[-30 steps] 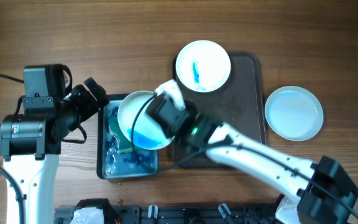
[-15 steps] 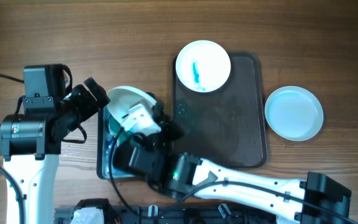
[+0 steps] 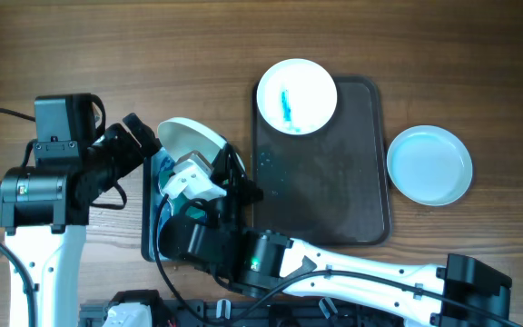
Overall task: Clean dirty plates on tray and stack at the side
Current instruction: 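Lift the lower plate with the right gripper and dip it in the basin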
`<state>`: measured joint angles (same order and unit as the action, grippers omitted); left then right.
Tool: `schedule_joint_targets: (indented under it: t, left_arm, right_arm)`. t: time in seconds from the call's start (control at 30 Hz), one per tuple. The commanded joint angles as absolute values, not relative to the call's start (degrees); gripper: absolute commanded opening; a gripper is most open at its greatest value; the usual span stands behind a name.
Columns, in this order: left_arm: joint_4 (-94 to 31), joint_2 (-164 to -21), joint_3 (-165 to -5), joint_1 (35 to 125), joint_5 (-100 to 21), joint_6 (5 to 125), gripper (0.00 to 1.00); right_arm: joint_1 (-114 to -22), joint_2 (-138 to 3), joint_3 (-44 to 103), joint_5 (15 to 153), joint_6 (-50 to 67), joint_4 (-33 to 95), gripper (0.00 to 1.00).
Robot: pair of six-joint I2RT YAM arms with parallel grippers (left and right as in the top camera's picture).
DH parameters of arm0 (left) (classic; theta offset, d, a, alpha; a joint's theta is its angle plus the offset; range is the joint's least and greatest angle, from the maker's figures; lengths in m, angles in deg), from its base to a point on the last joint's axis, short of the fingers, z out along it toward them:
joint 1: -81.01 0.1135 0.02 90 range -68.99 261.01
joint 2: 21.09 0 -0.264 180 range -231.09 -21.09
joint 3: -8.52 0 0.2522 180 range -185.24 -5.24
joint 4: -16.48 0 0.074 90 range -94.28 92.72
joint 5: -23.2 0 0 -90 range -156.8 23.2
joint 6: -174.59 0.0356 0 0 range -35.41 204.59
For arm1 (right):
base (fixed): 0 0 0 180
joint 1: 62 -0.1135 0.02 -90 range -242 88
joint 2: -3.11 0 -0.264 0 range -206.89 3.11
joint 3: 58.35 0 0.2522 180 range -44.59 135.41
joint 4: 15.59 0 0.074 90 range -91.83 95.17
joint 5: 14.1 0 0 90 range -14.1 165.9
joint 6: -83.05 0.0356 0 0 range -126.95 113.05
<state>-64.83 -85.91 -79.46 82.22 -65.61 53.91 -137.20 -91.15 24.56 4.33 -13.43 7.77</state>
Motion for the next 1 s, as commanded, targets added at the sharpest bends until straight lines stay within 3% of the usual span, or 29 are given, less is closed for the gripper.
schedule_joint_targets:
  t: [0.0,0.97]
  left_arm:
    - [-64.85,-85.64,-80.27,82.64,-65.33,54.19,1.0]
    - [-64.85,-85.64,-80.27,82.64,-65.33,54.19,1.0]
  right_arm:
    - [-137.37,-90.36,25.69,2.47,-14.23,6.46,0.04]
    - [-137.37,-90.36,25.69,2.47,-16.49,5.46,0.04]
